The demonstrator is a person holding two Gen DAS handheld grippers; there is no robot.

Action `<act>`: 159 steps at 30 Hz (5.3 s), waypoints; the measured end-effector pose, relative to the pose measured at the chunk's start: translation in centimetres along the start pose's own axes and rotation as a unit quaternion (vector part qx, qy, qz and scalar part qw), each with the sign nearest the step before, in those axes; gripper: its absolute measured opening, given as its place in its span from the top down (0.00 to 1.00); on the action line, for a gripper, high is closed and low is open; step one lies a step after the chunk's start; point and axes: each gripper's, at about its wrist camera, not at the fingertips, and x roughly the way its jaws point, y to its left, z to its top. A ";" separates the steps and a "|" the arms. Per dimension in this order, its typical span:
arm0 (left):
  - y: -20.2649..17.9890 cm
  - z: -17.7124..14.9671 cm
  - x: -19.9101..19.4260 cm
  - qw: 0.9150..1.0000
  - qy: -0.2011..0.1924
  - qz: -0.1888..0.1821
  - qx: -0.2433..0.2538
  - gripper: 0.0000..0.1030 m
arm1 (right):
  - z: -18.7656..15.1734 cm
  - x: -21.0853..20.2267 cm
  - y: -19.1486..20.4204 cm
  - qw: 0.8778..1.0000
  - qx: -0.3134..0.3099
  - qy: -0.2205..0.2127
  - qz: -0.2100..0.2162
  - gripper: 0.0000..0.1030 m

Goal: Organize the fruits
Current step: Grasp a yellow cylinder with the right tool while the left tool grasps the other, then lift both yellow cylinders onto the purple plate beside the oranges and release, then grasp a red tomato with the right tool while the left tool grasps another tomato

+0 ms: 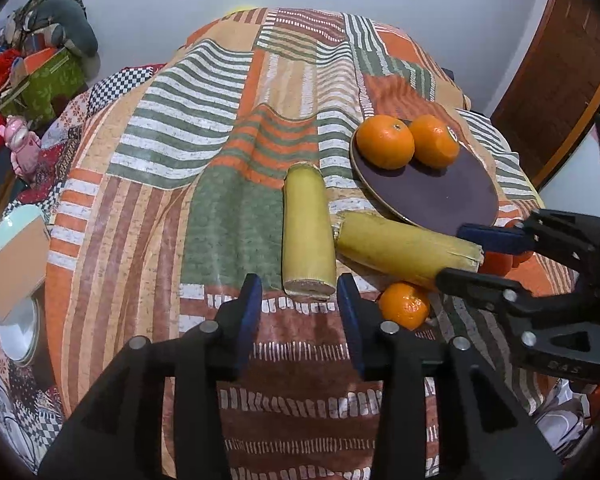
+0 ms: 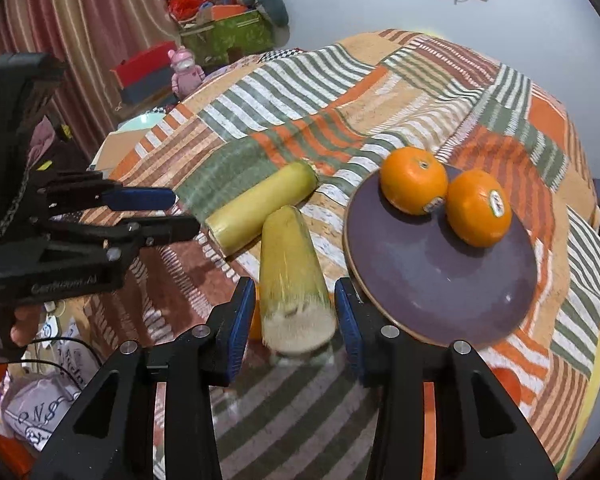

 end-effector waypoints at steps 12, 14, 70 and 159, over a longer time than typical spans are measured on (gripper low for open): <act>1.8 -0.2 0.9 1.000 0.011 -0.010 -0.022 0.60 | 2.9 5.0 0.8 0.997 -0.049 0.061 0.008 0.62; 2.0 0.0 1.0 1.000 0.008 -0.009 -0.023 0.53 | 2.7 5.9 0.9 0.995 -0.056 0.078 0.009 0.63; -5.7 8.0 3.4 0.998 -0.017 -0.042 0.044 0.65 | -0.1 -6.3 -12.9 0.978 0.151 -0.114 -0.087 0.66; -14.6 3.4 0.5 0.994 -0.009 -0.060 0.092 0.35 | -7.9 -7.2 -11.1 0.982 0.156 -0.071 -0.079 0.52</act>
